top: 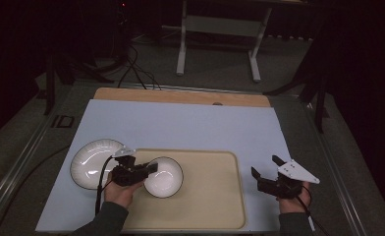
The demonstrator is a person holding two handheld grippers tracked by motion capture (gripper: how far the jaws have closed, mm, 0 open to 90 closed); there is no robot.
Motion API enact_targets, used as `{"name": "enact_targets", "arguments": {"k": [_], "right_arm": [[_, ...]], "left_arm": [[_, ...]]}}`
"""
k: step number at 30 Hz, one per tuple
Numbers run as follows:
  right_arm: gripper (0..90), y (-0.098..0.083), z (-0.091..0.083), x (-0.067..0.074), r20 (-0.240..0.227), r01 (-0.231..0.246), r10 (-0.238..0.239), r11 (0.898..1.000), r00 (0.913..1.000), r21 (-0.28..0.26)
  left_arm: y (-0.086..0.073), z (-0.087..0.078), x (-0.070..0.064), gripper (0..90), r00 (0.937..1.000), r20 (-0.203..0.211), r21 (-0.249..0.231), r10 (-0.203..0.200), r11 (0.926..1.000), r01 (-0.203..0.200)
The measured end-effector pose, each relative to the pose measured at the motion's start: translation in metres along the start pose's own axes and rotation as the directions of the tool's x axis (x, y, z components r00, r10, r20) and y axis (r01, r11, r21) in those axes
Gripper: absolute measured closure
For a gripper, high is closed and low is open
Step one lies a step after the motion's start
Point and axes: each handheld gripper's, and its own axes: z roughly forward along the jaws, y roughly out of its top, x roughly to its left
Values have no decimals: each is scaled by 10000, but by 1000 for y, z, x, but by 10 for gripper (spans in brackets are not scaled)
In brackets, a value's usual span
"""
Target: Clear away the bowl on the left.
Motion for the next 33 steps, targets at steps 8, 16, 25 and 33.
{"name": "enact_targets", "arguments": {"k": [8, 16, 25, 33], "right_arm": [[142, 0, 0, 0, -7, 1, -1, 10000, 10000, 3], [142, 0, 0, 0, -3, 2, -2, 10000, 10000, 0], [142, 0, 0, 0, -21, 7, -7, 10000, 10000, 6], [141, 0, 0, 0, -18, 24, -24, 10000, 10000, 17]], "left_arm": [[-3, 10, -5, 773, 9999, 12, 285, 121, 9995, -121], [-6, 21, -11, 771, 9998, 70, 541, 197, 9983, -201], [-10, 37, -16, 769, 9999, -14, 568, 144, 9983, -143], [-12, 43, -18, 778, 9982, -497, 539, 344, 9980, -317]]}}
